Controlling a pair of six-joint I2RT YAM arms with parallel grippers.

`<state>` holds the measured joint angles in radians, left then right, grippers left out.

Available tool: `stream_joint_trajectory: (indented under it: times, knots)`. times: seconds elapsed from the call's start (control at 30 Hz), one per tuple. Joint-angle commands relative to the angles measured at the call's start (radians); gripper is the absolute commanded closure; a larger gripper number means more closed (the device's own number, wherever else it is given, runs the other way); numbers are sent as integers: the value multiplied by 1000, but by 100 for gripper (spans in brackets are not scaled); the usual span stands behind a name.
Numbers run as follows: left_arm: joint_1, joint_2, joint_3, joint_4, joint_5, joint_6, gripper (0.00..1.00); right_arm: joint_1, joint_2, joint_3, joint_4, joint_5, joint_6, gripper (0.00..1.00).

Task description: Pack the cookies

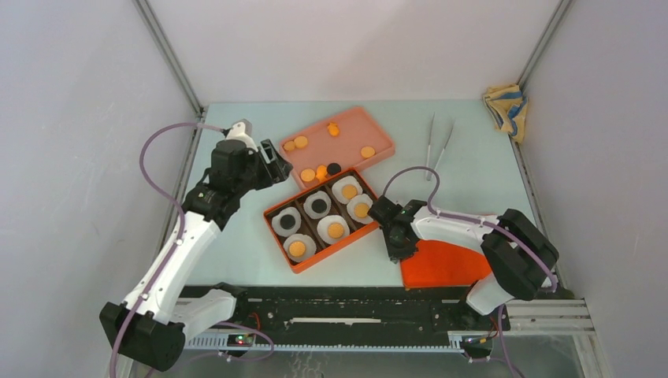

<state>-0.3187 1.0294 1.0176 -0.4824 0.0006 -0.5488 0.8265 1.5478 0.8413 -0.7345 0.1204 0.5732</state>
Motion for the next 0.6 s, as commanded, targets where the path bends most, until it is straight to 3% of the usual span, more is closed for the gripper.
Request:
stream_joint_trajectory:
  times: [0.0, 0.17, 0.4, 0.57]
  knots:
    - [-5, -27, 28, -3, -26, 18, 28, 27, 36, -16, 34, 15, 64, 78]
    - [-5, -14, 30, 3, -15, 17, 28, 43, -68, 1, -5, 44, 106, 100]
    - [-5, -2, 30, 24, -8, 13, 30, 49, -283, 170, -202, 167, 74, 100]
    - [-5, 109, 79, 40, 140, 35, 30, 78, -266, 342, -260, 168, -72, 100]
